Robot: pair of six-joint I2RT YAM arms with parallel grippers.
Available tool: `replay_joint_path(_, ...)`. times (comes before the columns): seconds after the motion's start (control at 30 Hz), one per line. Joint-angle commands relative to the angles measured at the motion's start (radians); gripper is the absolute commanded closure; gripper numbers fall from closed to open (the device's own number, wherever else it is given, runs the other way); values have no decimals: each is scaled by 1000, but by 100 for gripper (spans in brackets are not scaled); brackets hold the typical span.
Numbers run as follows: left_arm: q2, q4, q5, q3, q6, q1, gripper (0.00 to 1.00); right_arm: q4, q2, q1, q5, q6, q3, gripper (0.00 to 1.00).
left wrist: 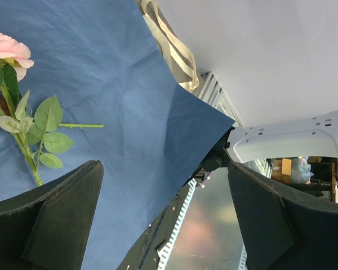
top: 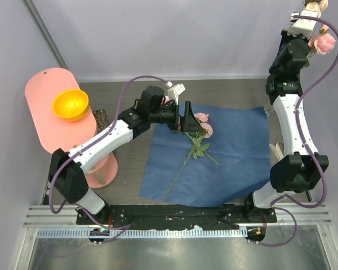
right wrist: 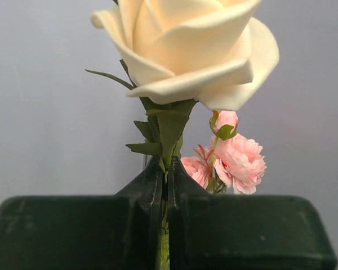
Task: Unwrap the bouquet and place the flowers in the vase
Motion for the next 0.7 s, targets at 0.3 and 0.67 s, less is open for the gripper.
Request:
replay_joint_path(0.3,7,53,34,4,-5,-1,3,83,-30,-6,20,-19,-78,99)
replay_joint_path(0.67,21,51,42,4,-10,-2,3,82,-37,-18,20,31,-130,99)
